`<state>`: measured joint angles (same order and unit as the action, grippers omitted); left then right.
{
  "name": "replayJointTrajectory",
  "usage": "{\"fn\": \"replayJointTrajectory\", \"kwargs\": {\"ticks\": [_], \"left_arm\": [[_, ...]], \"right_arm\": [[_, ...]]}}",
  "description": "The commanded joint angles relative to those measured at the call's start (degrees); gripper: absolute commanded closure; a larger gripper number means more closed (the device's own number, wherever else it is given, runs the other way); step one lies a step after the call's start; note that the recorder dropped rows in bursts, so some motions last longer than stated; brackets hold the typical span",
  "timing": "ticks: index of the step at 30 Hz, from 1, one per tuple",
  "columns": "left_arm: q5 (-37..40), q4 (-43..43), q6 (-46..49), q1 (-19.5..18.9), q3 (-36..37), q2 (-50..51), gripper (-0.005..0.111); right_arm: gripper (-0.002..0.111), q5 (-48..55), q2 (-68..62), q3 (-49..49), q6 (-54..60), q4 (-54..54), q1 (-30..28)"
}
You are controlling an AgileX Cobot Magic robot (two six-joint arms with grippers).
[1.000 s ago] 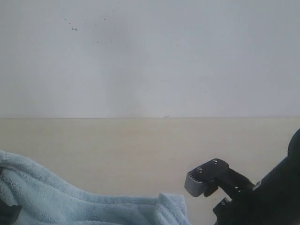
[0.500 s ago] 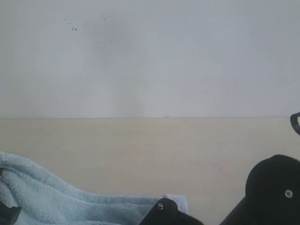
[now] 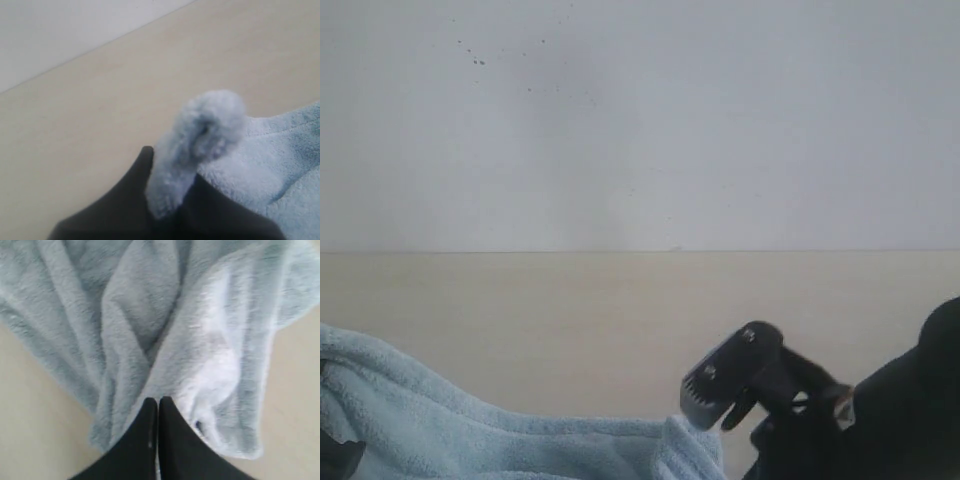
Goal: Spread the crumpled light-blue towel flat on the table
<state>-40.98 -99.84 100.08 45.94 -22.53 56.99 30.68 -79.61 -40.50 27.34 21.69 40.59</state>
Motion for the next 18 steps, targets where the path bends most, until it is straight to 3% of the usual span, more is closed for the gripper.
{"fn": "replayJointTrajectory", "kwargs": {"ticks": [1, 6, 13, 18], "left_arm": [[0.5, -0.1, 0.3, -0.1, 0.2, 0.2, 0.102], [0.8, -0.1, 0.3, -0.1, 0.2, 0.2, 0.102], [0.6, -0.1, 0.3, -0.1, 0.2, 0.2, 0.102], [0.6, -0.1, 0.3, -0.1, 0.2, 0.2, 0.102]], "right_arm": [[0.108, -3.4, 2.3, -0.3, 0.6, -1.4, -6.3], [0.108, -3.6, -0.6, -0.3, 3.7, -1.6, -9.8], [0.108, -3.5, -10.3, -0.2, 4.5, -1.3, -9.5], [0.108, -1.3, -12.2, -0.2, 8.2, 4.2, -1.5]]}}
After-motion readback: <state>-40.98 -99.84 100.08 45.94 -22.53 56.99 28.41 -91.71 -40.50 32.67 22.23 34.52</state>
